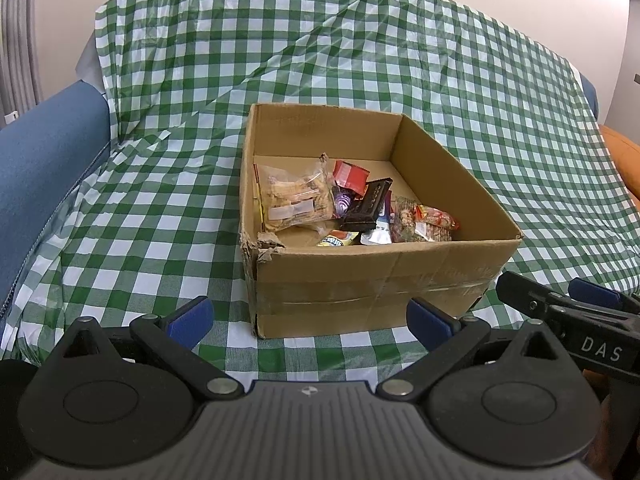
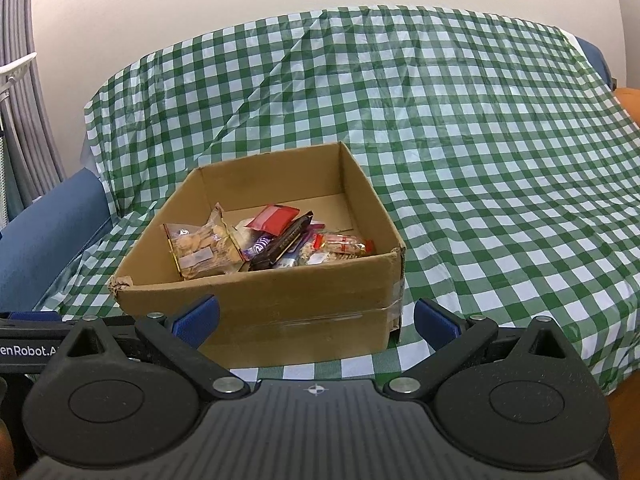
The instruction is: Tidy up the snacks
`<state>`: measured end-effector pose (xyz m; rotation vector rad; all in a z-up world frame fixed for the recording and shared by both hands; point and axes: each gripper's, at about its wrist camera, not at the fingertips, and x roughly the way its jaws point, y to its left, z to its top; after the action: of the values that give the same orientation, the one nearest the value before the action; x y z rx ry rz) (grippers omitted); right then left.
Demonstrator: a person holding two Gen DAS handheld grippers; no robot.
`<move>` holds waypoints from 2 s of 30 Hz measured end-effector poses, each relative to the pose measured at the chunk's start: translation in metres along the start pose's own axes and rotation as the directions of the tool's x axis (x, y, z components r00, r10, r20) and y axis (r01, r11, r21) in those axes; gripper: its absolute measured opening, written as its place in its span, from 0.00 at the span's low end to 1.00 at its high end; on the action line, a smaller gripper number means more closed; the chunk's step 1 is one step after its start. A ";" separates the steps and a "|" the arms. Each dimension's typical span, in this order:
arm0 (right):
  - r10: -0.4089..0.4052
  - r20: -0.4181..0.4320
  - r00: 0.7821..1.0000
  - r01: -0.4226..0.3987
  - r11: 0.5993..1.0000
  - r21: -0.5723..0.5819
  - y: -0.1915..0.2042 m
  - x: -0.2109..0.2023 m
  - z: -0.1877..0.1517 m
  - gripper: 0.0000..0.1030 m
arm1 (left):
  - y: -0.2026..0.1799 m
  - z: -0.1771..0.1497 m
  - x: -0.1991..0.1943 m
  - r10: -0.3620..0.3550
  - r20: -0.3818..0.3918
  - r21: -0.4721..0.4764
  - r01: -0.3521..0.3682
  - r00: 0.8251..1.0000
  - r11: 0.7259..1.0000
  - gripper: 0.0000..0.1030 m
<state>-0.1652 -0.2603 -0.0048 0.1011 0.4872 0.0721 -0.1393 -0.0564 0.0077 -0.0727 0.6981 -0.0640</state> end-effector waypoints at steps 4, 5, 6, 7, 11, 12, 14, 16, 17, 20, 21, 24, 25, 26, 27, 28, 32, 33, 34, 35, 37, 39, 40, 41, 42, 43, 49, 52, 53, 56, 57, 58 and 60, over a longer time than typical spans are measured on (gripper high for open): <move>-0.001 0.001 1.000 0.001 1.000 -0.004 0.001 0.000 -0.001 0.99 | 0.001 0.000 0.000 0.000 -0.001 0.000 0.000 1.000 1.000 1.00; -0.001 0.002 1.000 0.001 1.000 -0.006 0.001 0.000 -0.001 0.99 | 0.002 0.000 0.000 0.000 -0.001 0.000 0.000 1.000 1.000 1.00; -0.002 0.002 1.000 0.002 1.000 -0.005 0.001 -0.001 -0.001 0.99 | 0.002 0.000 0.000 0.000 0.000 0.001 0.000 1.000 1.000 1.00; -0.002 0.002 1.000 0.002 1.000 -0.005 0.001 -0.001 -0.001 0.99 | 0.002 0.000 0.000 0.000 0.001 0.002 0.000 1.000 1.000 1.00; -0.002 0.002 1.000 0.002 1.000 -0.005 0.001 -0.001 -0.001 0.99 | 0.003 0.000 0.000 -0.001 0.000 0.001 0.001 1.000 1.000 1.00; -0.002 0.002 1.000 0.002 1.000 -0.005 0.002 -0.001 -0.001 0.99 | 0.002 0.000 0.000 -0.001 0.000 0.001 0.001 1.000 1.000 1.00; -0.002 0.002 1.000 0.002 1.000 -0.007 0.002 -0.001 -0.001 0.99 | 0.003 0.000 0.000 -0.001 0.001 0.002 0.001 1.000 1.000 1.00; -0.002 0.002 1.000 0.002 1.000 -0.007 0.002 -0.001 -0.001 0.99 | 0.003 0.000 0.000 0.000 0.001 0.002 0.000 1.000 1.000 1.00; -0.002 0.002 1.000 0.002 1.000 -0.007 0.002 -0.001 -0.001 0.99 | 0.003 0.000 0.000 -0.001 -0.001 0.000 0.001 1.000 1.000 1.00; -0.002 0.002 1.000 0.002 1.000 -0.008 0.002 -0.001 -0.001 0.99 | 0.003 -0.001 0.000 -0.001 -0.001 0.001 0.001 1.000 1.000 1.00; -0.003 0.002 1.000 0.003 1.000 -0.008 0.002 -0.001 -0.001 0.99 | 0.003 -0.001 0.000 -0.001 0.000 0.002 0.001 1.000 1.000 1.00; -0.003 0.002 1.000 0.003 1.000 -0.008 0.003 -0.001 -0.001 0.99 | 0.003 -0.001 0.000 -0.001 0.000 0.001 0.001 1.000 1.000 1.00; -0.003 0.003 1.000 0.003 1.000 -0.008 0.003 -0.001 -0.001 0.99 | 0.003 -0.001 0.000 -0.001 0.000 0.001 0.001 1.000 1.000 1.00; -0.004 0.003 1.000 0.004 1.000 -0.008 0.003 -0.001 -0.001 0.99 | 0.003 -0.001 0.000 0.000 0.000 0.001 0.000 1.000 1.000 1.00; -0.004 0.003 1.000 0.004 1.000 -0.009 0.004 -0.001 -0.001 0.99 | 0.003 -0.001 0.000 -0.001 0.000 0.001 0.001 1.000 1.000 1.00; -0.004 0.003 1.000 0.004 1.000 -0.008 0.004 -0.001 -0.001 0.99 | 0.003 -0.001 0.000 -0.002 0.000 0.001 0.002 1.000 1.000 1.00; -0.005 0.004 1.000 0.005 1.000 -0.008 0.004 -0.001 -0.001 0.99 | 0.004 -0.001 0.000 -0.002 0.002 0.002 0.002 1.000 1.000 1.00; -0.005 0.004 1.000 0.005 1.000 -0.008 0.005 -0.001 -0.001 0.99 | 0.003 -0.001 0.000 -0.002 0.002 0.001 0.002 1.000 1.000 1.00; -0.005 0.004 1.000 0.005 1.000 -0.008 0.004 -0.001 -0.001 0.99 | 0.004 -0.001 0.000 -0.002 0.003 0.001 0.002 1.000 1.000 1.00; -0.005 0.004 1.000 0.005 1.000 -0.008 0.004 -0.002 -0.001 0.99 | 0.004 -0.002 0.000 -0.002 0.004 0.001 0.002 1.000 1.000 1.00; -0.005 0.005 1.000 0.005 1.000 -0.008 0.005 -0.002 -0.001 0.99 | 0.004 -0.002 0.000 -0.003 0.004 0.000 0.003 1.000 1.000 1.00; -0.002 0.008 1.000 0.002 1.000 -0.011 0.004 -0.002 -0.002 0.99 | 0.003 -0.002 0.000 -0.002 0.005 0.001 0.002 1.000 1.000 1.00; 0.000 0.009 1.000 0.000 1.000 -0.012 0.004 -0.002 -0.001 0.99 | 0.003 -0.002 0.000 -0.002 0.005 0.001 0.002 1.000 1.000 1.00; 0.000 0.010 1.000 0.000 1.000 -0.012 0.004 -0.002 -0.001 0.99 | 0.003 -0.002 0.000 -0.002 0.005 0.001 0.002 1.000 1.000 1.00; 0.002 0.011 1.000 -0.001 1.000 -0.013 0.003 -0.002 -0.001 0.99 | 0.002 -0.001 0.000 -0.001 0.005 0.000 0.001 1.000 1.000 1.00; 0.001 0.011 1.000 -0.001 1.000 -0.013 0.004 -0.003 -0.001 0.99 | 0.003 -0.001 0.000 -0.002 0.006 0.001 0.002 1.000 1.000 1.00; 0.006 0.015 1.000 -0.006 1.000 -0.017 0.000 -0.003 0.000 0.99 | 0.000 0.000 -0.001 -0.002 0.010 0.001 0.002 1.000 1.000 1.00; 0.006 0.015 1.000 -0.006 1.000 -0.017 0.001 -0.003 0.000 0.99 | 0.000 0.000 -0.001 -0.001 0.010 0.002 0.001 1.000 1.000 1.00; 0.005 0.015 1.000 -0.005 1.000 -0.018 0.001 -0.003 0.000 0.99 | 0.000 0.000 -0.001 -0.001 0.010 0.002 0.001 1.000 1.000 1.00; 0.006 0.016 1.000 -0.006 1.000 -0.017 0.001 -0.003 -0.001 0.99 | 0.000 0.000 -0.001 -0.001 0.012 0.003 0.001 1.000 1.000 1.00; 0.007 0.016 1.000 -0.006 1.000 -0.016 0.001 -0.003 0.000 0.99 | 0.000 0.000 -0.001 -0.001 0.012 0.003 0.001 1.000 1.000 1.00; 0.006 0.016 1.000 -0.006 1.000 -0.017 0.001 -0.003 -0.001 0.99 | 0.000 0.000 -0.001 -0.002 0.012 0.002 0.002 1.000 1.000 1.00; 0.006 0.016 1.000 -0.006 1.000 -0.018 0.002 -0.003 -0.001 0.99 | 0.000 0.000 -0.001 -0.004 0.011 0.000 0.004 1.000 1.000 1.00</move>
<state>-0.1686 -0.2590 -0.0039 0.0855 0.4699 0.0811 -0.1407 -0.0566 0.0084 -0.0742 0.6867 -0.0673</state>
